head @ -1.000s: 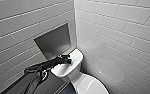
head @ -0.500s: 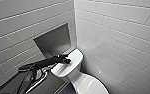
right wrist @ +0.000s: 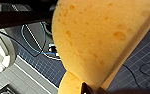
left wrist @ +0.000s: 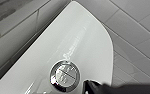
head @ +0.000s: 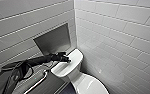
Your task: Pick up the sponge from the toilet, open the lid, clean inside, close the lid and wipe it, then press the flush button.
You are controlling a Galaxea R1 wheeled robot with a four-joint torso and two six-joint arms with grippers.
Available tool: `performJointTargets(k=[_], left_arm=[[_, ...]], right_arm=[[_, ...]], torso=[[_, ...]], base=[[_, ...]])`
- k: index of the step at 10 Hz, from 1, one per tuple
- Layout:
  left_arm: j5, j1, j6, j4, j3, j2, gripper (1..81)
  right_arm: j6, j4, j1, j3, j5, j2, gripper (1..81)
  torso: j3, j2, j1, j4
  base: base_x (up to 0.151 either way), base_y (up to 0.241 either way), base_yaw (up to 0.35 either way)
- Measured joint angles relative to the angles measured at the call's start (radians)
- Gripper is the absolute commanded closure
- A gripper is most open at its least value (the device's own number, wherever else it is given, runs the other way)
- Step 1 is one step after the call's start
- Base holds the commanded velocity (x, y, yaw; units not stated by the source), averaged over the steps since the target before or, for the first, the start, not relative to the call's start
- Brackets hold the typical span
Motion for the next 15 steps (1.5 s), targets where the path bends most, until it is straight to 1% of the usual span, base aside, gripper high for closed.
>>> performJointTargets(k=[2,4,6,8,9,11,13,15], left_arm=[[0.0,-0.023,-0.016,-0.006,0.105,-0.061,81.1],[0.0,-0.032,-0.017,-0.006,0.244,-0.136,81.1],[0.0,-0.032,-0.024,-0.006,0.402,-0.222,81.1],[-0.002,-0.009,-0.027,-0.005,0.529,-0.328,81.1],[-0.001,0.04,-0.027,-0.004,0.568,-0.38,81.1],[0.004,0.179,-0.021,-0.001,0.601,-0.438,81.1],[-0.032,0.293,-0.007,0.014,0.622,-0.473,81.1],[-0.077,0.444,0.008,0.047,0.625,-0.501,81.1]], right_arm=[[0.0,0.0,0.0,0.0,0.0,0.001,81.1],[0.0,0.0,0.001,0.0,0.0,0.001,81.1],[0.0,-0.001,0.004,0.0,-0.001,0.001,81.1],[0.0,-0.001,0.005,0.0,-0.001,0.001,81.1],[0.0,-0.001,0.006,0.0,-0.002,0.001,81.1],[0.0,-0.001,0.01,0.0,-0.006,0.001,81.1],[0.0,-0.001,0.014,-0.001,-0.007,0.001,81.1],[0.0,0.0,0.014,-0.001,-0.006,0.001,81.1]], torso=[[0.0,0.0,0.0,0.0],[0.0,0.0,0.0,0.0],[0.0,0.0,0.0,0.0],[0.0,0.0,0.0,0.0],[0.0,0.0,0.0,0.0],[0.0,0.0,0.0,0.0],[0.0,0.0,0.0,0.0],[0.0,0.0,0.0,0.0]], base=[[0.0,0.0,0.0],[0.0,0.0,0.0],[0.0,0.0,0.0],[0.0,0.0,0.0],[0.0,0.0,0.0],[0.0,0.0,0.0],[0.0,0.0,0.0],[0.0,0.0,0.0]])
